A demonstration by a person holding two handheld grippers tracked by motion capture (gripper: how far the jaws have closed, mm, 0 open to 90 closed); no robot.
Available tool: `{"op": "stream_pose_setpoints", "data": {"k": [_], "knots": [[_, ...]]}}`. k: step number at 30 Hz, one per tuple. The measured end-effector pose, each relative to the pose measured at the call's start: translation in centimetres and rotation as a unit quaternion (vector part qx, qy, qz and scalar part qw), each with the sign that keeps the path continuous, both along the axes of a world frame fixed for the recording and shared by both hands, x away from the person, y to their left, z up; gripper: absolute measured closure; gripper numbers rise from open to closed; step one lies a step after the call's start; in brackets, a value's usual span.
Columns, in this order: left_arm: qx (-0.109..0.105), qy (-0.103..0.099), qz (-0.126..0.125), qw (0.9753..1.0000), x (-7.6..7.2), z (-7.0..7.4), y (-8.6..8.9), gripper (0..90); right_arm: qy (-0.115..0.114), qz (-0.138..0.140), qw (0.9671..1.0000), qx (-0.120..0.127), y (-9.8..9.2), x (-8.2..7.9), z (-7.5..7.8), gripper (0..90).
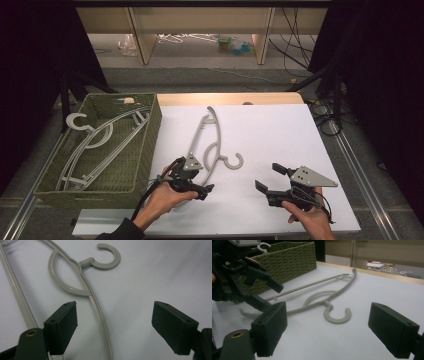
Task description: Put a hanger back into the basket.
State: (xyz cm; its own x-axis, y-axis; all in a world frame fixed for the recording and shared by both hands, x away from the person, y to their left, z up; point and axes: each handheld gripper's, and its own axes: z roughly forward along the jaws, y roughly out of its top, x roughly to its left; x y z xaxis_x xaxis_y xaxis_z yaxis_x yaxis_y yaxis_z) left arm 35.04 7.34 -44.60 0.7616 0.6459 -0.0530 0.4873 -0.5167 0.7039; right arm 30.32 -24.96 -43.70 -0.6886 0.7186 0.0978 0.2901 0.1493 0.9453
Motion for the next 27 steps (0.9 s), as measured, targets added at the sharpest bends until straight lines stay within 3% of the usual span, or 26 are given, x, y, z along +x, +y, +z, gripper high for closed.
{"op": "stream_pose_setpoints", "data": {"k": [7, 12, 15, 17, 18, 19, 24, 26, 27], "knots": [[0.017, 0.014, -0.006, 0.9998, 1.0, -0.7, -0.5, 23.1, -0.002, 0.003, 1.0, 0.005, 0.1, 0.1, -0.1, 16.4], [0.03, 0.013, -0.007, 0.9994, 1.6, -1.1, -0.8, 23.1, -0.002, 0.005, 1.0, 0.004, 0.1, 0.1, -0.1, 16.4], [0.043, 0.029, -0.011, 0.9986, 2.1, -1.3, -1.1, 22.3, 0.002, 0.005, 0.9999, -0.011, 0.1, -0.1, 0.1, 16.5], [0.048, 0.023, -0.004, 0.9986, 2.2, -1.5, -1.2, 22.3, 0.002, 0.004, 0.9999, -0.011, 0.1, -0.1, 0.1, 16.5], [0.054, 0.02, -0.005, 0.9983, 2.4, -1.5, -1.3, 22.8, 0.001, 0.004, 0.9999, -0.011, 0.1, -0.1, 0.1, 16.4], [0.063, 0.032, -0.009, 0.9974, 2.5, -1.5, -1.3, 23.8, 0.0, 0.005, 0.9999, -0.01, 0.2, -0.1, 0.2, 16.4], [0.074, 0.039, -0.004, 0.9965, 3.3, -2.0, -1.6, 30.7, 0.0, 0.004, 0.9999, -0.011, 0.2, -0.1, 0.2, 16.4], [0.088, 0.05, -0.005, 0.9948, 3.5, -2.2, -2.0, 32.9, -0.003, 0.004, 0.9999, -0.01, 0.3, -0.1, 0.2, 16.4], [0.105, 0.055, -0.011, 0.9929, 3.7, -2.4, -2.4, 36.2, -0.004, 0.003, 0.9999, -0.009, 0.3, -0.1, 0.2, 16.4]]}}
